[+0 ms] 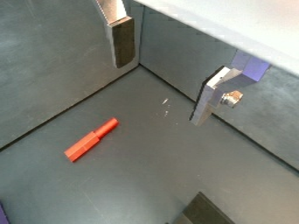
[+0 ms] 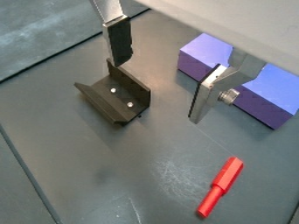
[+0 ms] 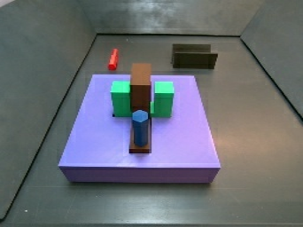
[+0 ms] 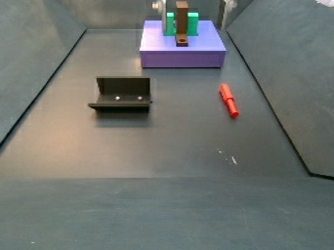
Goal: Pick up the red object. Move up. Place the red object on the fixture. Regrasp the red object. Move to above the board. Insert the red object.
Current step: Pick up the red object.
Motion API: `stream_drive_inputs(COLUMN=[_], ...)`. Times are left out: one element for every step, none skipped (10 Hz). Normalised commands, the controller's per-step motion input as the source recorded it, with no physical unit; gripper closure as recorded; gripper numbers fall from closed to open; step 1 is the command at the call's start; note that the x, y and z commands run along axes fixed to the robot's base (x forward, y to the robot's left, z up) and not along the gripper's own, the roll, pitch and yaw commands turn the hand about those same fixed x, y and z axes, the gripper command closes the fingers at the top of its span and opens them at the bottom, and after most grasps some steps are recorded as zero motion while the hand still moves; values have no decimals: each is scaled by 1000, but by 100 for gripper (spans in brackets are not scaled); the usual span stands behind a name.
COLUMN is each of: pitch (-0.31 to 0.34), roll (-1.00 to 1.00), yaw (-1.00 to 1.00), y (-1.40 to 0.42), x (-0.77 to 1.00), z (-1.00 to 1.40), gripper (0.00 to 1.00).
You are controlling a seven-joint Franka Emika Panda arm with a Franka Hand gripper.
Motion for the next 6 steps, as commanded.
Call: stream_drive_inputs(pitch=[0,0,-1,-271,0,63], roll=[-13,-3,0,-84,-309,-289], yaw=[0,0,3,0,54,60], y=[0,0,-91,-231,-423,-517], x=[-117,-120,-51,-697,-406,-309], z=[-126,-69,0,-377,-371,-343], gripper=[0,0,0,0,0,0])
